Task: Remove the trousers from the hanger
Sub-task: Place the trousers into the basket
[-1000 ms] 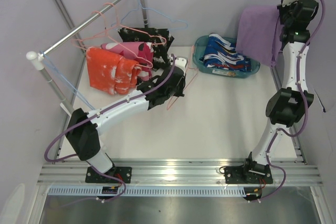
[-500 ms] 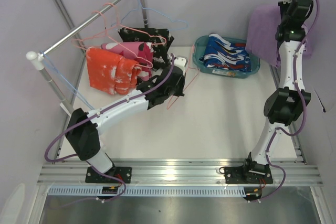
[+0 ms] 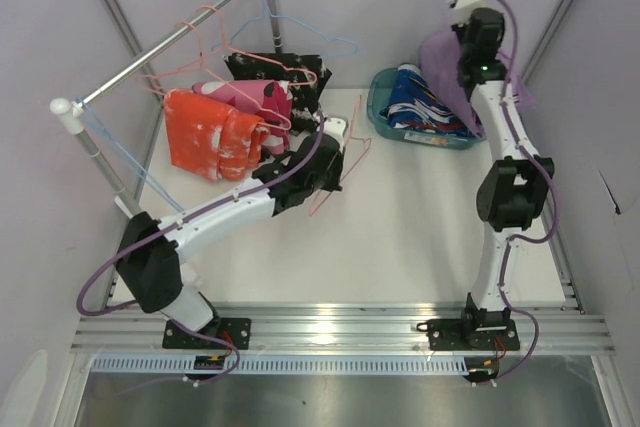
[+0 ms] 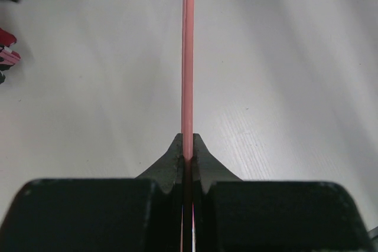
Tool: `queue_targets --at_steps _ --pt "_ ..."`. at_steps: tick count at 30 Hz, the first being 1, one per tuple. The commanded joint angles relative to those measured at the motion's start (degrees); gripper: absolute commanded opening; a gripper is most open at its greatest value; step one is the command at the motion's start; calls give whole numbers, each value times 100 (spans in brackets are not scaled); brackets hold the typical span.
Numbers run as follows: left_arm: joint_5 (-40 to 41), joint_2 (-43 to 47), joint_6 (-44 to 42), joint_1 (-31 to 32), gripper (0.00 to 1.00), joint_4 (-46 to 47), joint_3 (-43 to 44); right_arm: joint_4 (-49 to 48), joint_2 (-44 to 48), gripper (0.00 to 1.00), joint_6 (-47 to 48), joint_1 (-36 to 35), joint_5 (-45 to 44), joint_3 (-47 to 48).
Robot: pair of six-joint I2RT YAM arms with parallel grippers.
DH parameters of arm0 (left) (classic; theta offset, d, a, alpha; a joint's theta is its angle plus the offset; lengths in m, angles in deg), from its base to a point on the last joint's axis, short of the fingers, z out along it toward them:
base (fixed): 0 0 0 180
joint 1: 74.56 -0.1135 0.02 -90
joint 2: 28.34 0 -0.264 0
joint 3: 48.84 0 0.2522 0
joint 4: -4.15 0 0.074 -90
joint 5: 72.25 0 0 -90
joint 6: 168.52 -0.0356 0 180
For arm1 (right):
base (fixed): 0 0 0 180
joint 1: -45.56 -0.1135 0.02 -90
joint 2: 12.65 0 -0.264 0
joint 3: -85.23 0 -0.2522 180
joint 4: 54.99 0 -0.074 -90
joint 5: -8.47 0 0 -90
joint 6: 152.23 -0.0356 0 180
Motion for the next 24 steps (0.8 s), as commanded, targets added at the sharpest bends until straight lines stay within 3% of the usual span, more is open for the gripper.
queue_targets --at_steps 1,11,14,18,24 --pt "-15 565 -34 -114 0 312 -138 -544 -83 0 318 -594 -185 -323" --pt "-129 1242 -113 -220 0 488 -788 -132 417 0 -1070 -1123 930 -1518" --pt "-190 1357 -140 -229 0 549 -920 500 550 0 -1500 -1131 1440 -1555" --pt "-296 1542 -157 -229 0 646 -1043 1449 883 50 -2045 -1096 2099 -1633" --pt "-524 1647 -210 -229 0 690 -1044 2302 1804 80 -2879 -1052 2452 -1659"
